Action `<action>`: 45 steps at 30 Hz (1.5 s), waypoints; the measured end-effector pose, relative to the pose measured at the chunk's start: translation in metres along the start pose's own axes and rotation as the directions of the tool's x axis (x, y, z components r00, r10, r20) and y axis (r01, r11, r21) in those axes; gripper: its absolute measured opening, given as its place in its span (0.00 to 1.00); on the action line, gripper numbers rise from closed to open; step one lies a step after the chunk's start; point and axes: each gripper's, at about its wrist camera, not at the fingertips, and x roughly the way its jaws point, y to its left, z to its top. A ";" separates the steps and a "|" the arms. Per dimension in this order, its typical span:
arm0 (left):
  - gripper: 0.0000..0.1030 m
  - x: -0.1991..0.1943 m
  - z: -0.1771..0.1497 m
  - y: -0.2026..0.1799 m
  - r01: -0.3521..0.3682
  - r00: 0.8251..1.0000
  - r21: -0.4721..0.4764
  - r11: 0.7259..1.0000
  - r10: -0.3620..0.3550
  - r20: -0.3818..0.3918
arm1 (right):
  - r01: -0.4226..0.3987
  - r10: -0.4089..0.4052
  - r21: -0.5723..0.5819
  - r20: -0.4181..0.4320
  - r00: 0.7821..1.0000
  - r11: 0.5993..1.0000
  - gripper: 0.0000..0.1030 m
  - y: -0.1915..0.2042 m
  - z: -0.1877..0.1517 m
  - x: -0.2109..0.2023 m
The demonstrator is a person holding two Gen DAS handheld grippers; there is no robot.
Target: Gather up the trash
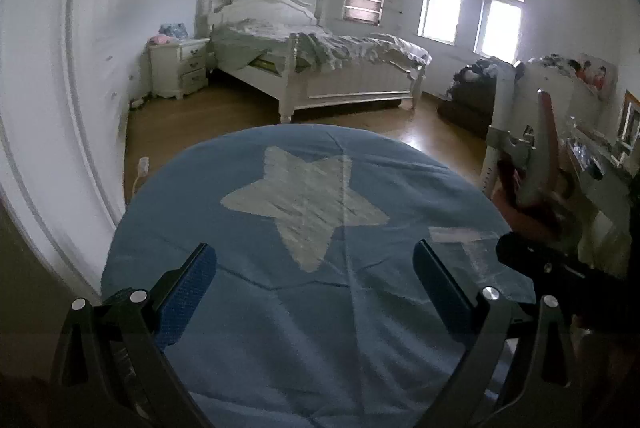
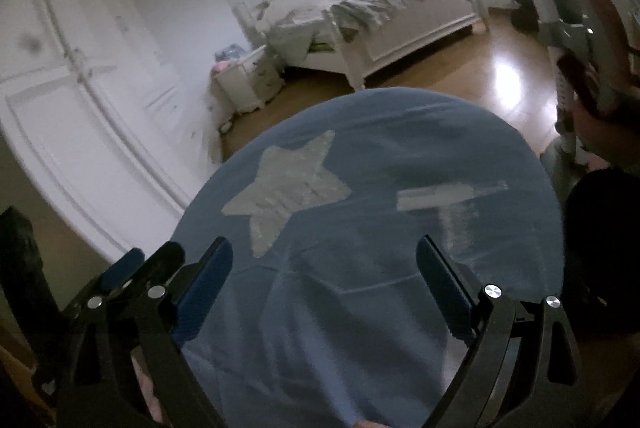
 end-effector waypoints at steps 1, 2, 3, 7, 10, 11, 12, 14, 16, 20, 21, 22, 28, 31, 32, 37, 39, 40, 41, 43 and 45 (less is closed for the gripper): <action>0.95 -0.003 -0.001 0.003 -0.002 1.000 -0.006 1.000 0.002 0.005 | 0.001 -0.001 -0.012 0.005 1.000 1.000 0.89 0.005 -0.003 -0.001; 0.95 -0.005 -0.003 0.004 -0.001 1.000 -0.010 1.000 0.001 0.007 | 0.001 -0.001 -0.022 0.007 1.000 1.000 0.89 0.009 -0.005 -0.002; 0.95 -0.007 -0.004 0.005 0.002 1.000 -0.017 1.000 -0.002 0.007 | 0.003 -0.002 -0.029 0.012 1.000 1.000 0.89 0.012 -0.007 -0.004; 0.95 -0.015 -0.011 0.005 0.003 1.000 -0.022 1.000 -0.003 0.007 | 0.005 -0.003 -0.053 0.041 0.999 0.999 0.94 0.015 -0.014 -0.015; 0.95 -0.020 -0.017 0.002 0.006 1.000 -0.019 1.000 -0.006 0.007 | 0.007 -0.003 -0.067 0.059 0.998 0.998 0.94 0.017 -0.019 -0.025; 0.95 -0.022 -0.018 0.000 0.009 1.000 -0.016 1.000 -0.008 0.008 | 0.008 -0.004 -0.069 0.061 0.998 0.998 0.94 0.017 -0.022 -0.028; 0.95 -0.024 -0.019 -0.001 0.010 1.000 -0.014 1.000 -0.010 0.007 | 0.008 -0.004 -0.068 0.063 0.998 0.998 0.94 0.018 -0.024 -0.030; 0.95 -0.030 -0.022 -0.004 0.014 1.000 -0.013 1.000 -0.014 0.010 | 0.006 -0.002 -0.063 0.068 0.998 0.998 0.94 0.016 -0.028 -0.035; 0.95 -0.036 -0.025 -0.007 0.016 1.000 -0.012 1.000 -0.015 0.013 | 0.005 -0.001 -0.058 0.074 0.997 0.998 0.94 0.015 -0.031 -0.040; 0.95 -0.044 -0.029 -0.011 0.015 1.000 -0.004 1.000 -0.015 0.018 | 0.002 0.002 -0.049 0.087 0.996 0.999 0.94 0.011 -0.037 -0.054; 0.95 -0.047 -0.029 -0.014 0.016 1.000 -0.001 1.000 -0.016 0.020 | 0.002 0.002 -0.047 0.089 0.996 0.999 0.94 0.010 -0.038 -0.056; 0.95 -0.048 -0.031 -0.015 0.017 1.000 0.000 1.000 -0.017 0.021 | 0.002 0.003 -0.046 0.090 0.996 0.999 0.94 0.010 -0.039 -0.058; 0.95 -0.056 -0.033 -0.022 0.018 0.999 0.009 1.000 -0.018 0.026 | -0.005 0.008 -0.039 0.097 0.995 0.999 0.94 0.006 -0.046 -0.067; 0.95 -0.058 -0.034 -0.025 0.017 0.999 0.014 1.000 -0.018 0.027 | -0.009 0.012 -0.033 0.098 0.995 0.999 0.94 0.004 -0.048 -0.070; 0.95 -0.059 -0.035 -0.026 0.020 0.999 0.015 1.000 -0.020 0.027 | -0.009 0.012 -0.032 0.099 0.995 0.999 0.94 0.005 -0.048 -0.070; 0.95 -0.062 -0.035 -0.032 0.019 0.999 0.027 0.999 -0.020 0.032 | -0.011 0.014 -0.028 0.108 0.994 1.000 0.94 0.002 -0.050 -0.074; 0.95 -0.063 -0.035 -0.032 0.023 0.999 0.028 0.999 -0.024 0.034 | -0.011 0.013 -0.025 0.112 0.994 1.000 0.94 0.001 -0.050 -0.075; 0.95 -0.063 -0.035 -0.033 0.025 0.999 0.026 0.999 -0.026 0.034 | -0.010 0.013 -0.023 0.112 0.994 1.000 0.94 0.000 -0.050 -0.075; 0.95 -0.062 -0.035 -0.033 0.029 0.999 0.024 0.999 -0.029 0.033 | -0.010 0.012 -0.022 0.112 0.994 1.000 0.94 -0.001 -0.050 -0.076; 0.95 -0.062 -0.036 -0.033 0.030 0.999 0.024 0.999 -0.031 0.033 | -0.007 0.009 -0.019 0.109 0.994 1.000 0.94 -0.003 -0.050 -0.075; 0.95 -0.062 -0.036 -0.033 0.029 0.999 0.024 0.999 -0.029 0.033 | -0.007 0.008 -0.014 0.106 0.994 1.000 0.94 -0.005 -0.051 -0.074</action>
